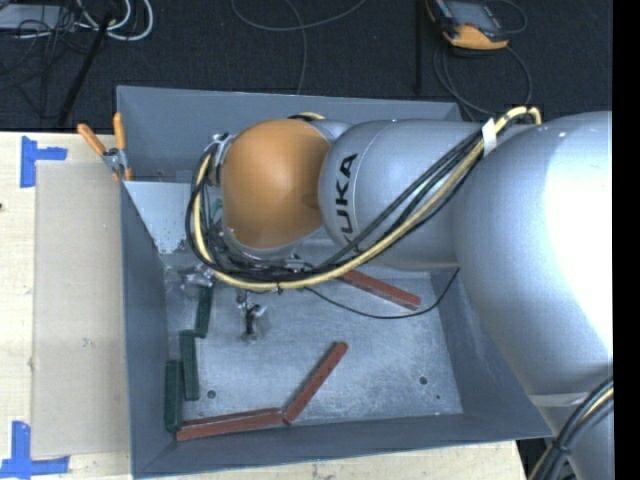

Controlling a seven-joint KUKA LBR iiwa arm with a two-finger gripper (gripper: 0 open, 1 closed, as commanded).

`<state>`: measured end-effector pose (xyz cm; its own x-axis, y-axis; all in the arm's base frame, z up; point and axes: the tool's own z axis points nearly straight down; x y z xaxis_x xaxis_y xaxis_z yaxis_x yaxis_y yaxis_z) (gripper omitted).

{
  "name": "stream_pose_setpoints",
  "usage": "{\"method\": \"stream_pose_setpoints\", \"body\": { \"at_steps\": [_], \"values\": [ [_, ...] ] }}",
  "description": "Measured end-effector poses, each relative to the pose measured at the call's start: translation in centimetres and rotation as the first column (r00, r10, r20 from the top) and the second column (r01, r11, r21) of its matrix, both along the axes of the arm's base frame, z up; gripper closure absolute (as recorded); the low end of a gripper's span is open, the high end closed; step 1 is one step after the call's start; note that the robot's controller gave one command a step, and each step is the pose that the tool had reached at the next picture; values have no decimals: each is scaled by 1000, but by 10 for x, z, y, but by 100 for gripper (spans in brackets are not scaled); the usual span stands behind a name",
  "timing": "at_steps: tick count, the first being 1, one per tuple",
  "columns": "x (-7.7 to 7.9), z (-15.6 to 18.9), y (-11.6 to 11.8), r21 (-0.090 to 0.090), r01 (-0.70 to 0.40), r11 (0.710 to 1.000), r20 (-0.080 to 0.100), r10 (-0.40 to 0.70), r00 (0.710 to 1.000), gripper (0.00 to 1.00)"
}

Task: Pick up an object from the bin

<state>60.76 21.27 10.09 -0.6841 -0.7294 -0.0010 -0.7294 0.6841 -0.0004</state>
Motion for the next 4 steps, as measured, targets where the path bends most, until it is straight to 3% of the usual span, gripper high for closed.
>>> {"method": "stream_pose_setpoints", "body": {
  "at_steps": [1,2,3,4],
  "values": [
    [8,13,31,2,-275,961,2,275,961,0],
    [7,-32,31,-1,-529,849,-5,529,849,0],
    [8,-32,30,1,-523,853,-2,523,853,0],
    [8,-32,32,2,-523,852,0,523,852,100]
  ]
}}
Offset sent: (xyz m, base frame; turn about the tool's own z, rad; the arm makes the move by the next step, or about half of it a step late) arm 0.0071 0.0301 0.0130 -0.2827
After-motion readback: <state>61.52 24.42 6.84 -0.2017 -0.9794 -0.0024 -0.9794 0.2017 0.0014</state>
